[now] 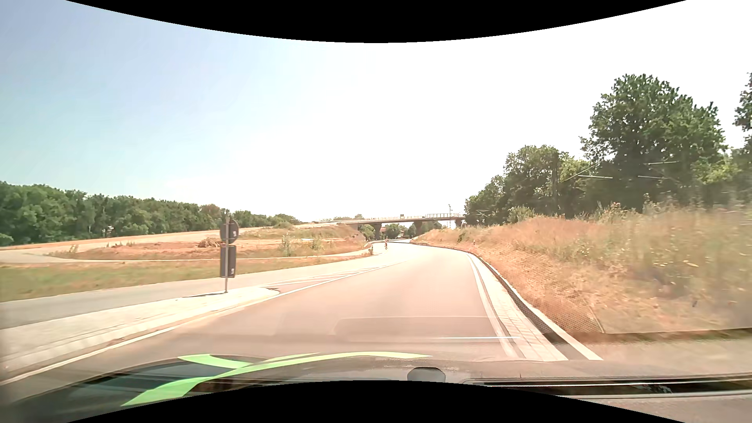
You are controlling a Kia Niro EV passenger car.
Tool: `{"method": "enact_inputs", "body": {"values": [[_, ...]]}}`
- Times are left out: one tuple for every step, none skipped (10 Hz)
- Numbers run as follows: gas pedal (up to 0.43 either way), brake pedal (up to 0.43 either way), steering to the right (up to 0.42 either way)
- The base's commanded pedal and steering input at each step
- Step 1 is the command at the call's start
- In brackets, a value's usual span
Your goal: Follow the waypoints while adhering to traffic rules and regulations
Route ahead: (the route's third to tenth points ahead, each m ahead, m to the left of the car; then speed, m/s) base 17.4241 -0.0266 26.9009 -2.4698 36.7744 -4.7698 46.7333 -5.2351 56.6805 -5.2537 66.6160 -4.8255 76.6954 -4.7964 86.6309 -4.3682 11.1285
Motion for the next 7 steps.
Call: {"method": "enact_inputs", "body": {"values": [[0.358, 0.0, 0.044], [0.358, 0.0, 0.045], [0.37, 0.0, 0.045], [0.378, 0.0, 0.045], [0.378, 0.0, 0.045], [0.378, 0.0, 0.045], [0.378, 0.0, 0.045]]}}
